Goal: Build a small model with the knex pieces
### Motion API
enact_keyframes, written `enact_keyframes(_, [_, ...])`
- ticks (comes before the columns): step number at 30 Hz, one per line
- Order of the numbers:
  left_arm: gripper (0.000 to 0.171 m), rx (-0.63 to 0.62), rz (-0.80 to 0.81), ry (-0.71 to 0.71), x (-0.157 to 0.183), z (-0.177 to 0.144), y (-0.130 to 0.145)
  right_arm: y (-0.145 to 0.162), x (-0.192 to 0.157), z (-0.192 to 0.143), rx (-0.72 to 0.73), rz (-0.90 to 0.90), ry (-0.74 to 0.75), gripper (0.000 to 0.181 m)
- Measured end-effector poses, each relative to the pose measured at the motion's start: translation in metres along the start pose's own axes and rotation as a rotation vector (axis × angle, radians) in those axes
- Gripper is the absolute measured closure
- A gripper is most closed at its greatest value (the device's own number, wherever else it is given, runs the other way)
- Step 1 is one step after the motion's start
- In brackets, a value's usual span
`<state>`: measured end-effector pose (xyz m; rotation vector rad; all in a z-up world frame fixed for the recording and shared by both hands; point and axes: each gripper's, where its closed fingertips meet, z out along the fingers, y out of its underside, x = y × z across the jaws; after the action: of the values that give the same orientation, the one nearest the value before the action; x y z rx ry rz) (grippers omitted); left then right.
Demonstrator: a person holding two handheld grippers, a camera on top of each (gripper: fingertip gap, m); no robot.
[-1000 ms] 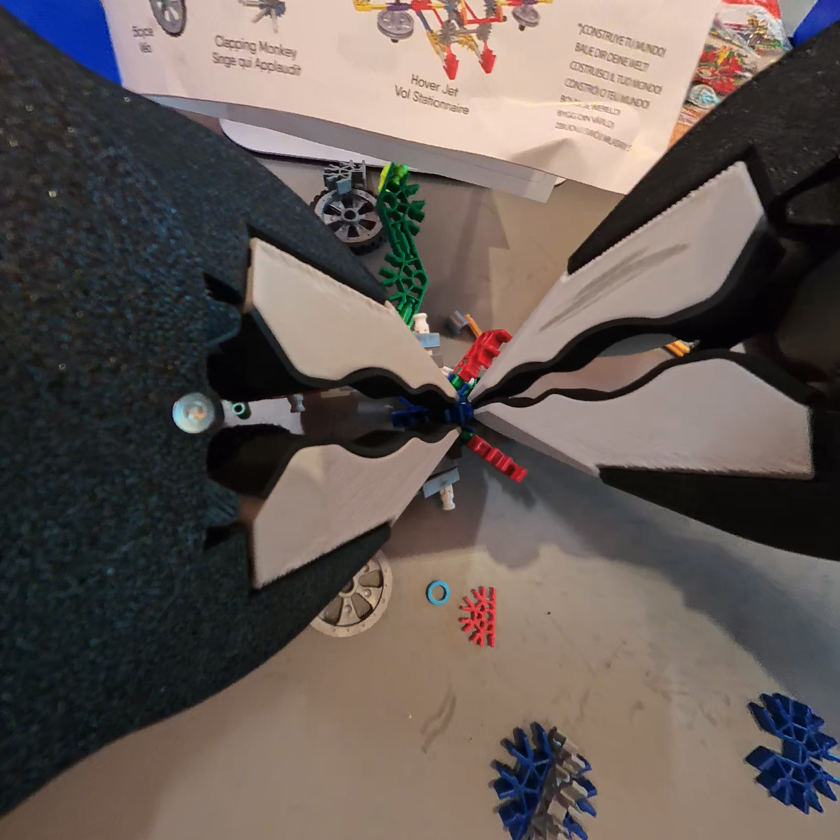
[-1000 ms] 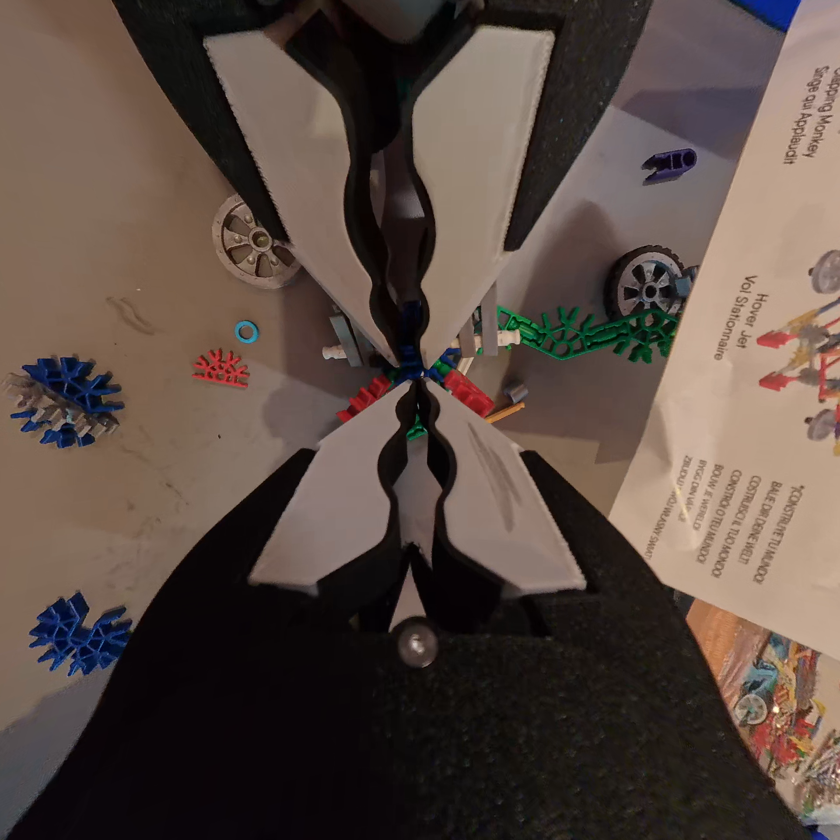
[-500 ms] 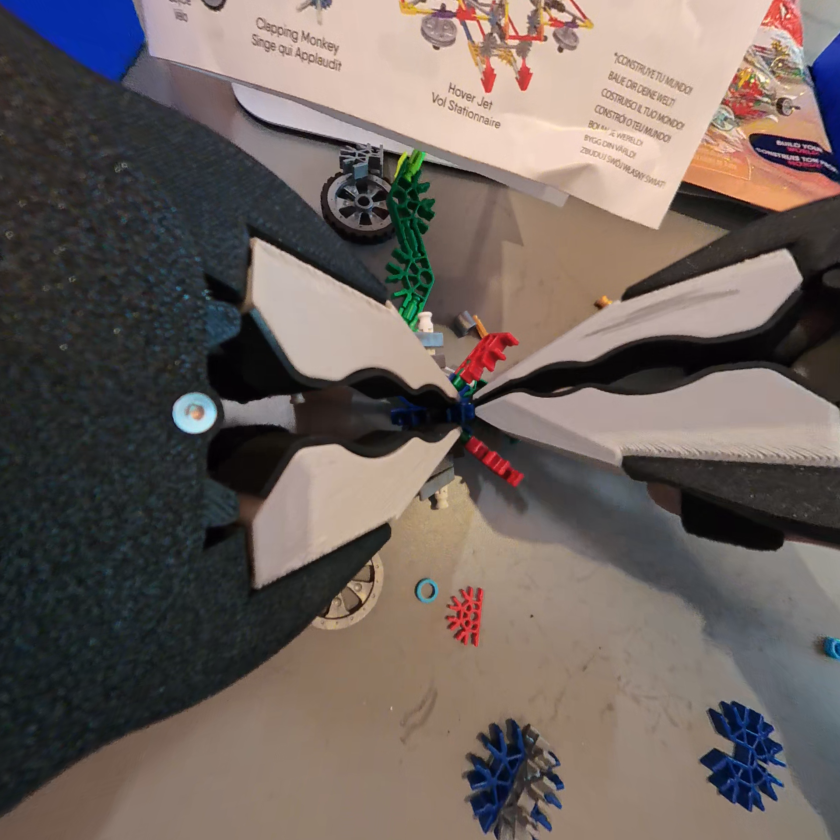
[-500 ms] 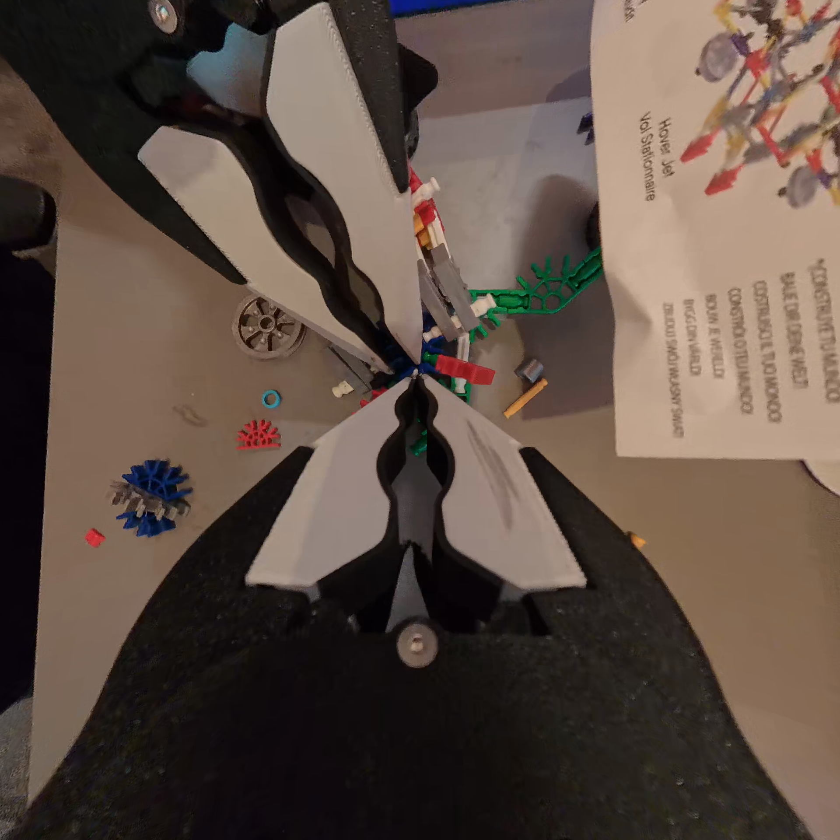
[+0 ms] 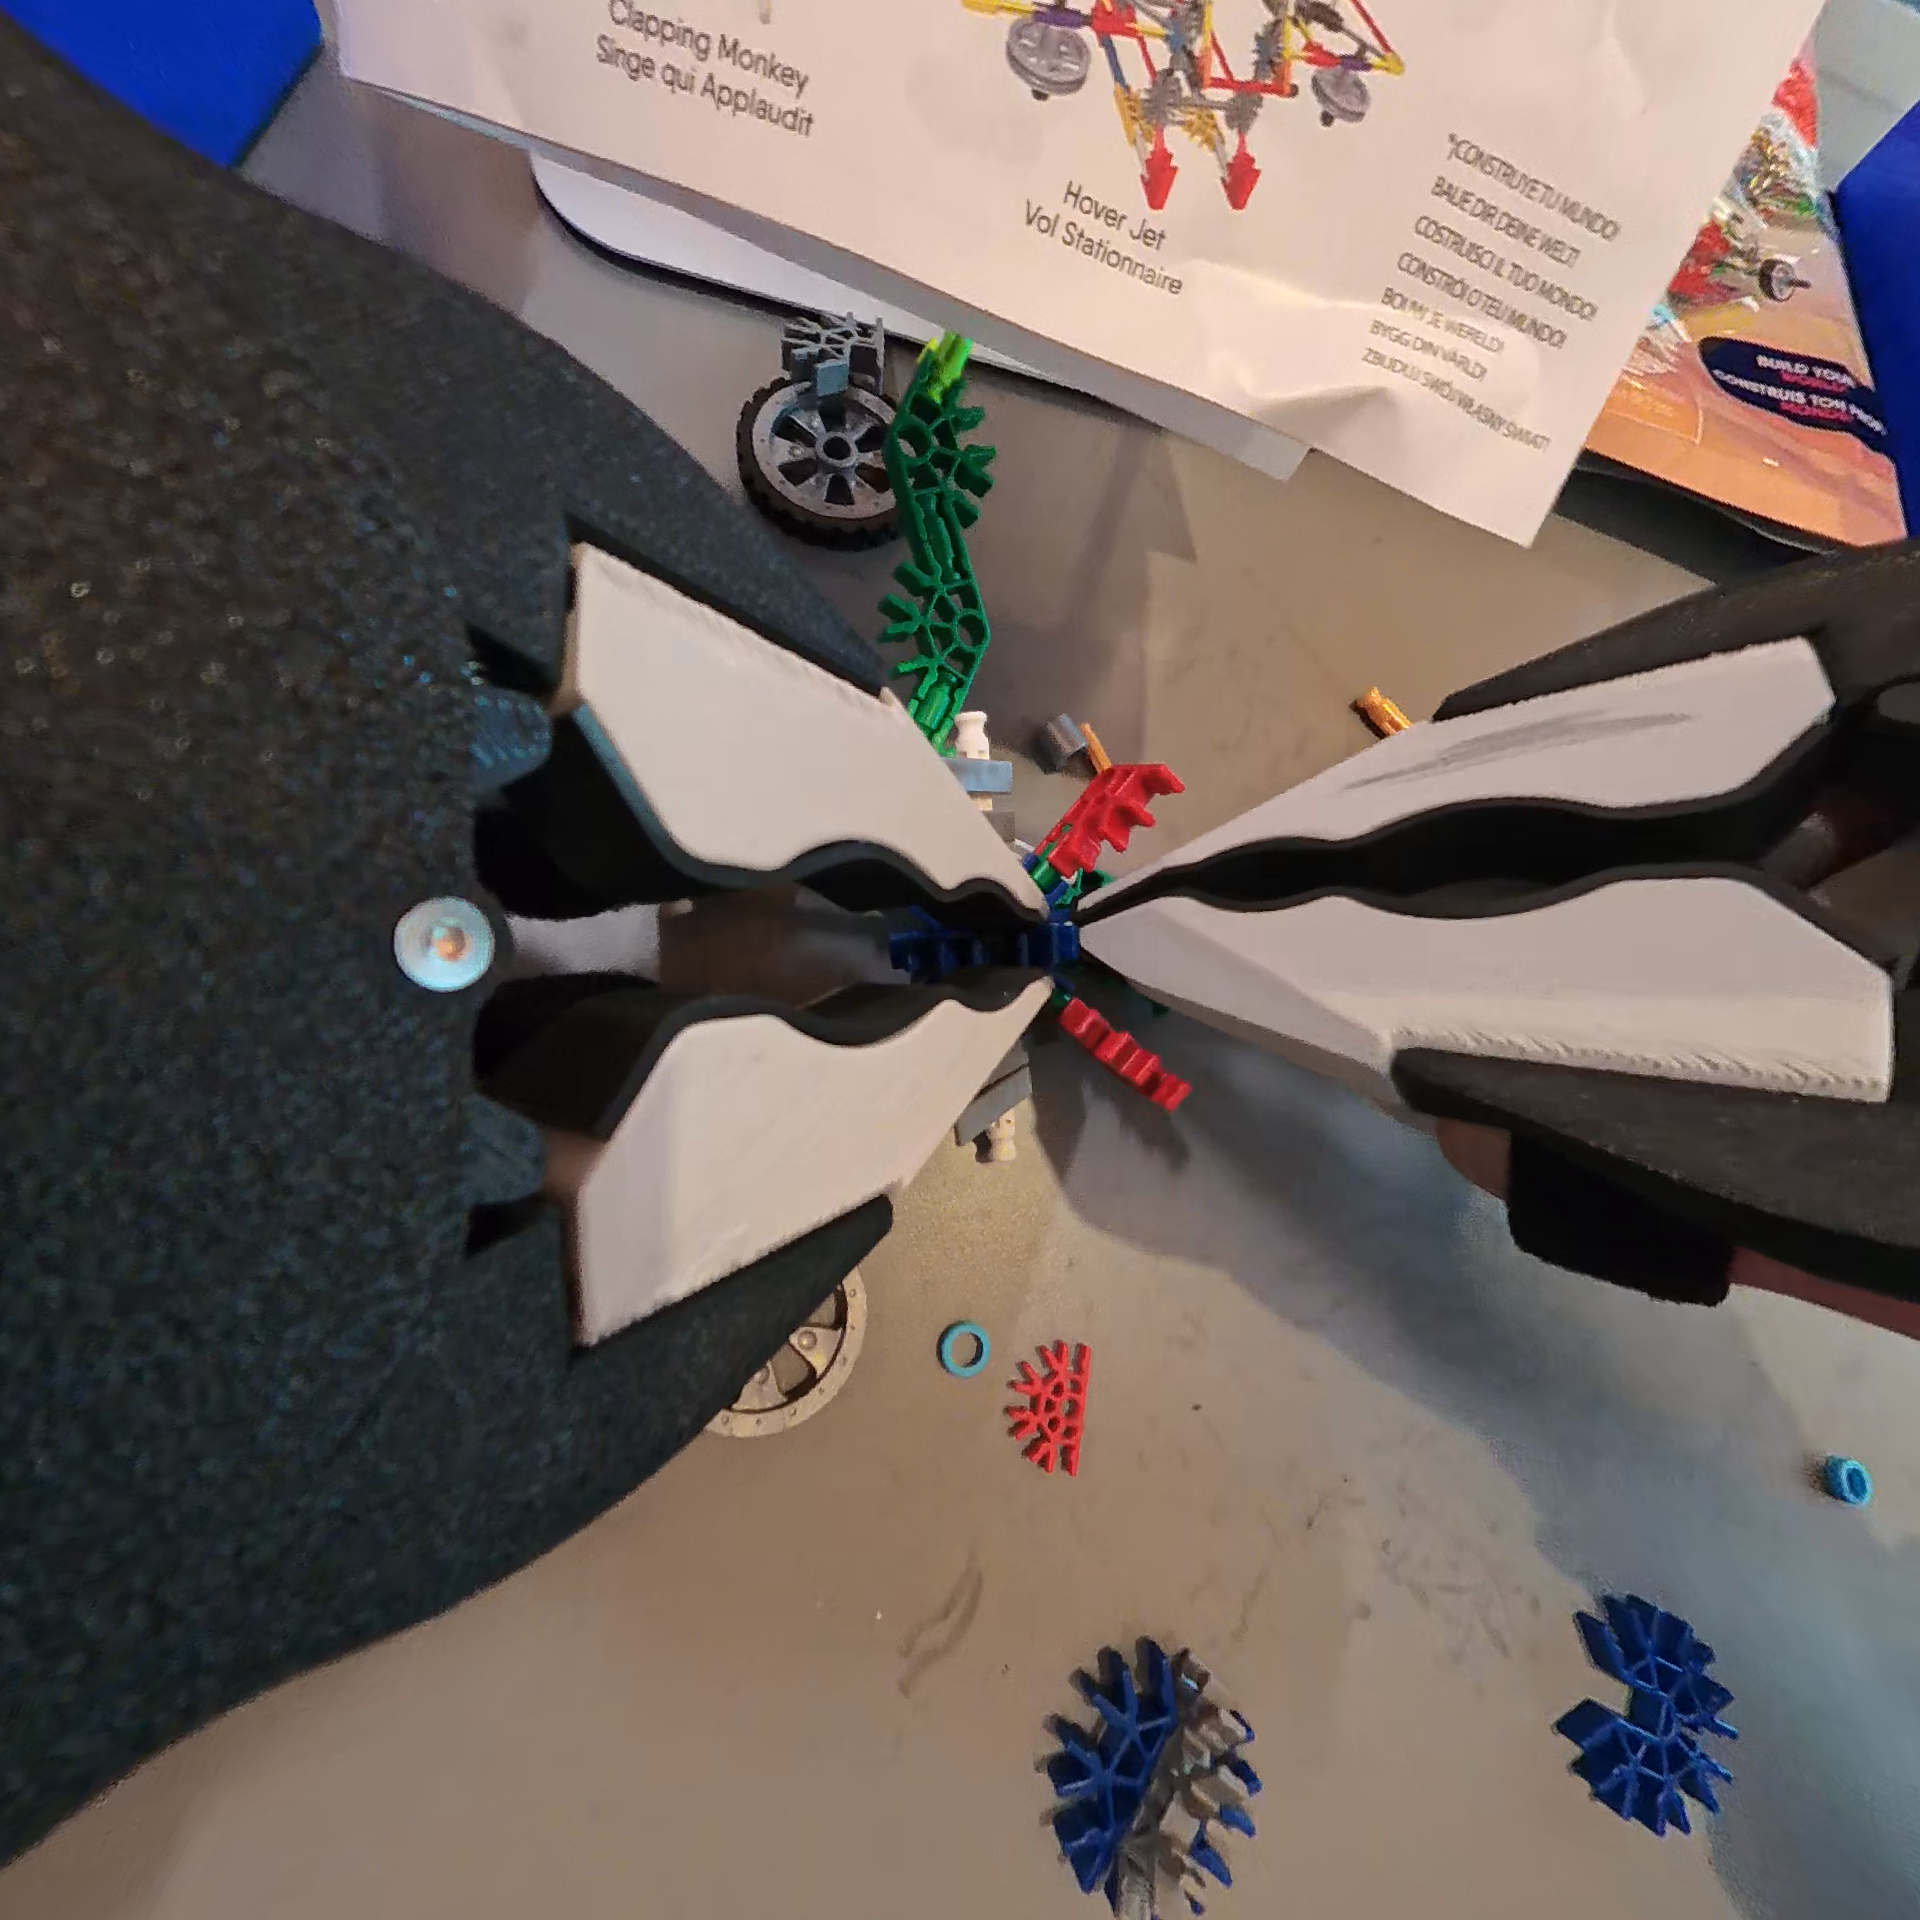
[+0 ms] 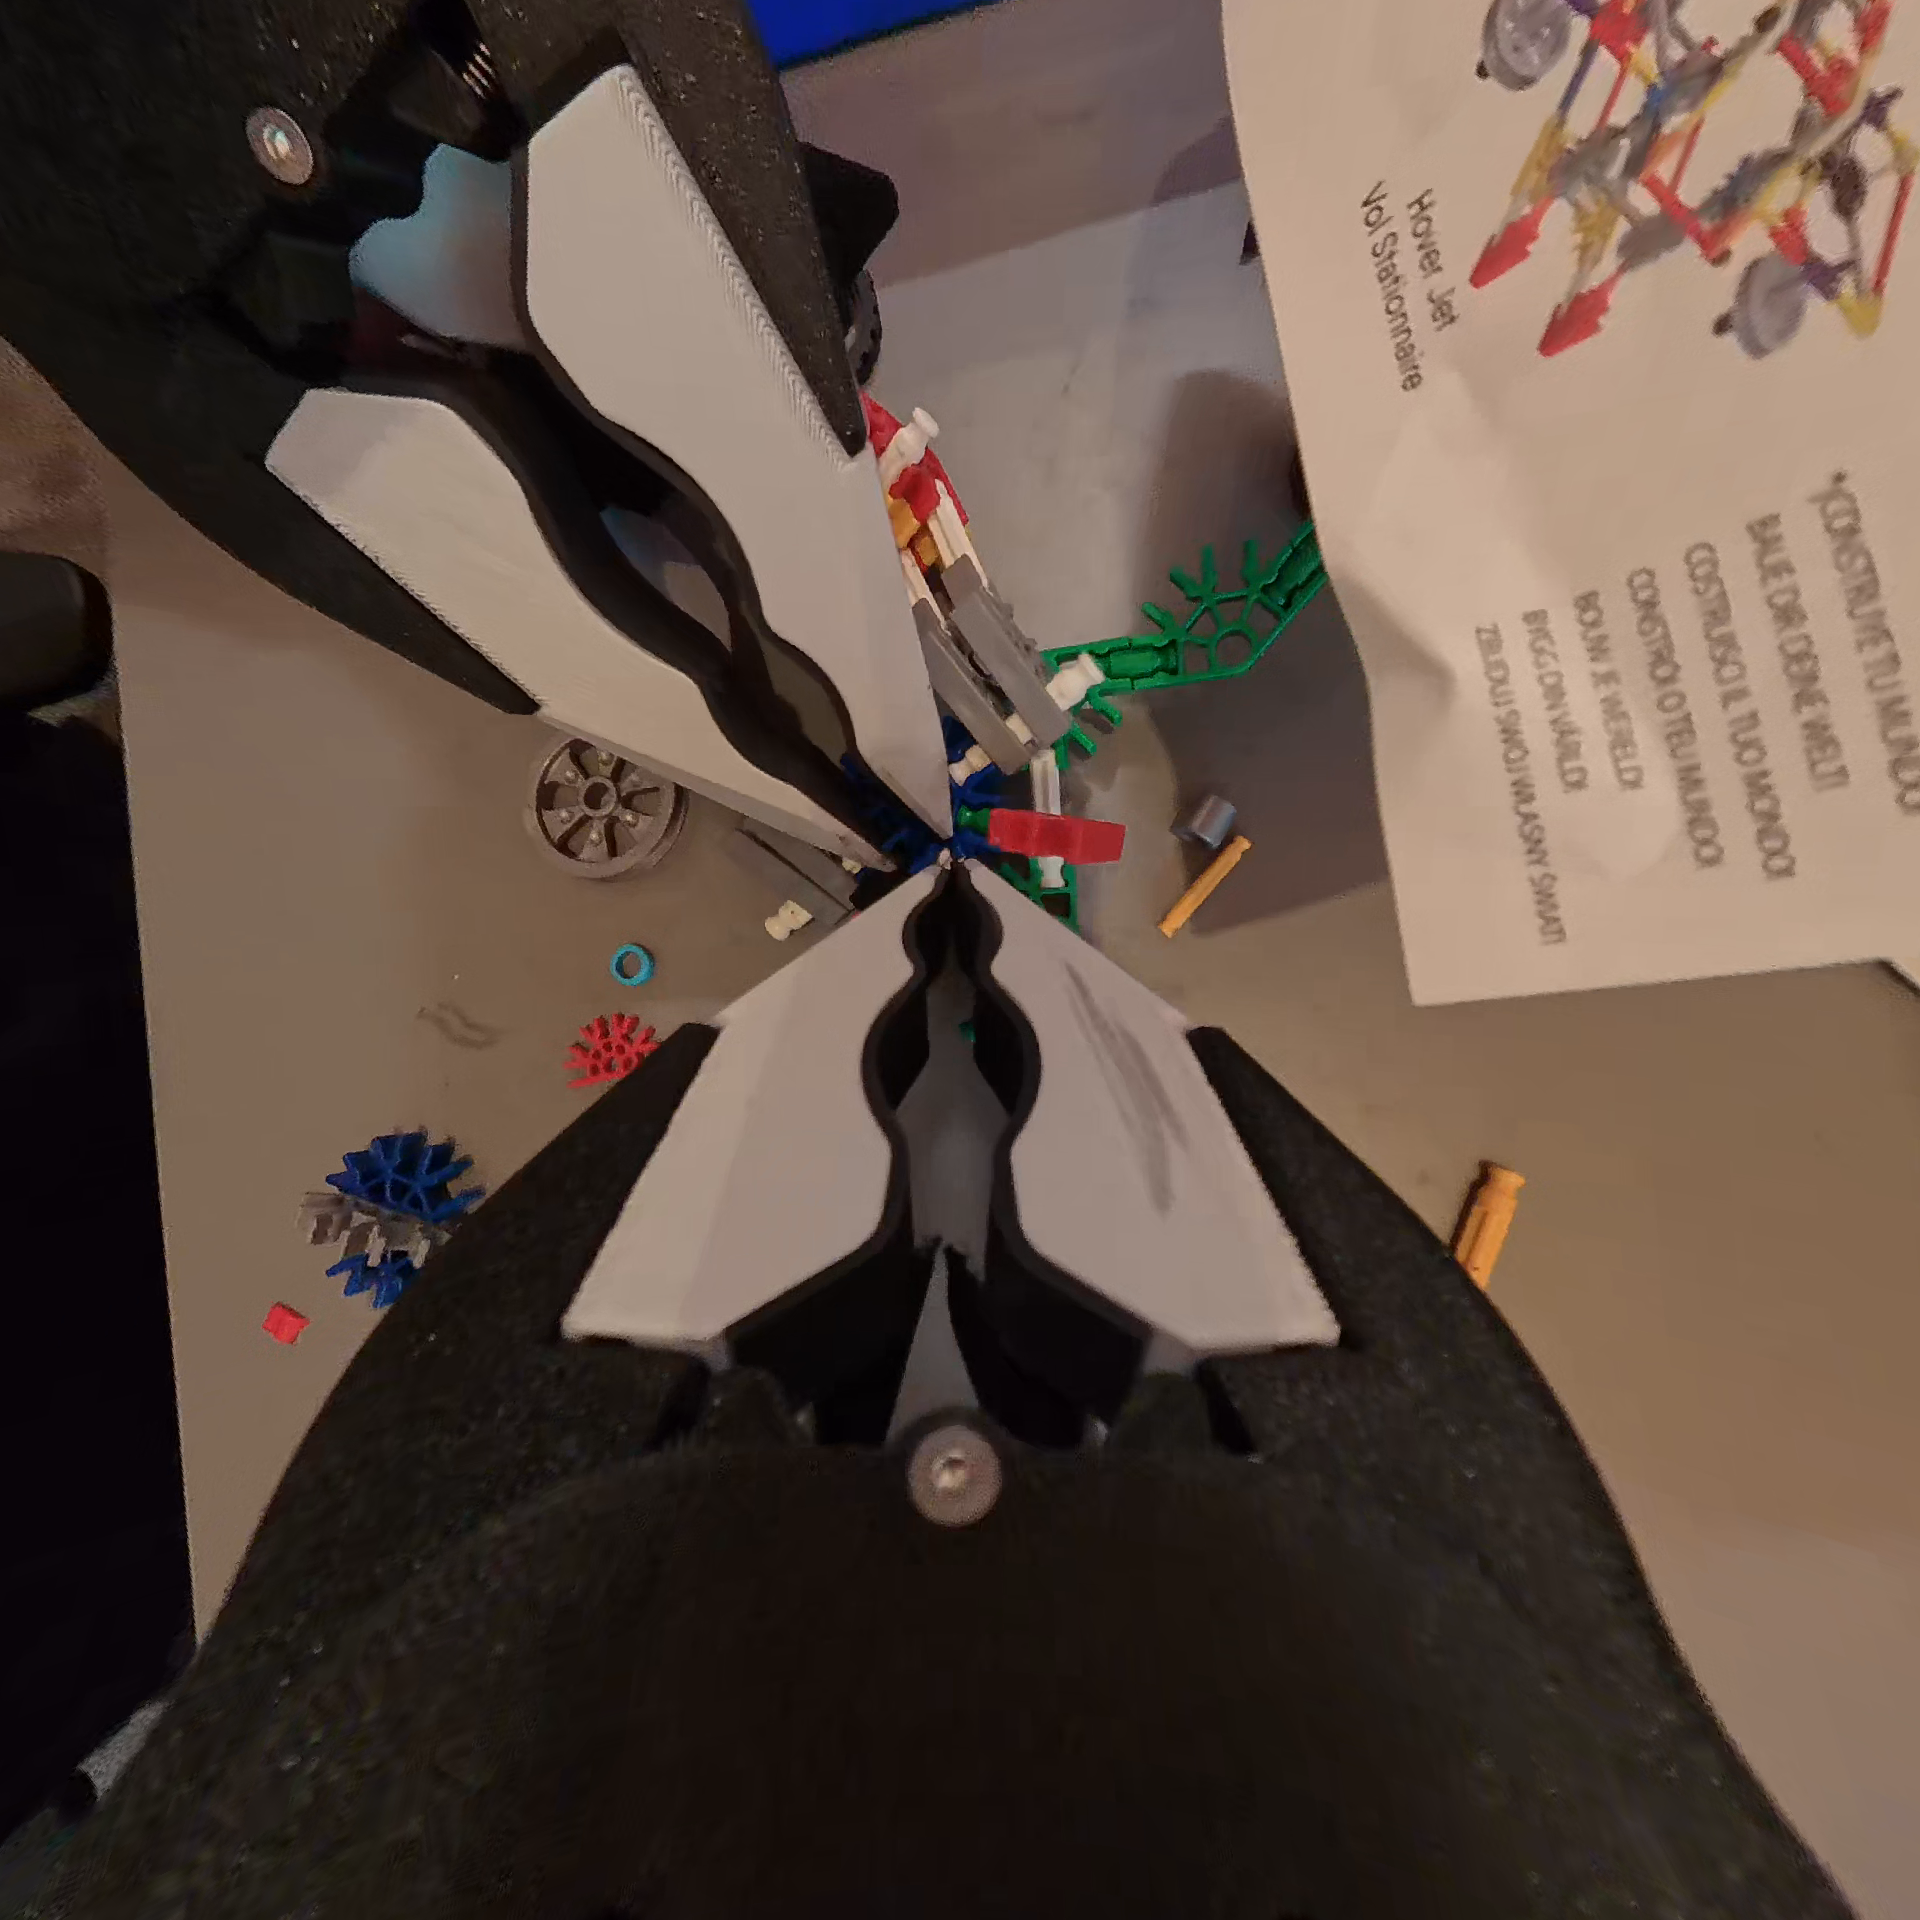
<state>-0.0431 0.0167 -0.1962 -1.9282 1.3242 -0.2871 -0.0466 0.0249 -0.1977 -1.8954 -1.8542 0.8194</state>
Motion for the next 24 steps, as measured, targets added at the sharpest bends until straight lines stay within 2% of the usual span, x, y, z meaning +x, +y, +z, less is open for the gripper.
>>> enact_keyframes(18, [0.167, 0.015, -0.045, 0.003, 0.000, 0.001, 0.000, 0.002, 0.003, 0.010, -0.273, -0.151, 0.113, 0.181])
enact_keyframes(24, [0.166, 0.023, -0.002, 0.016, 0.004, 0.001, -0.002, 0.004, 0.000, 0.007, -0.265, -0.191, 0.097, 0.181])
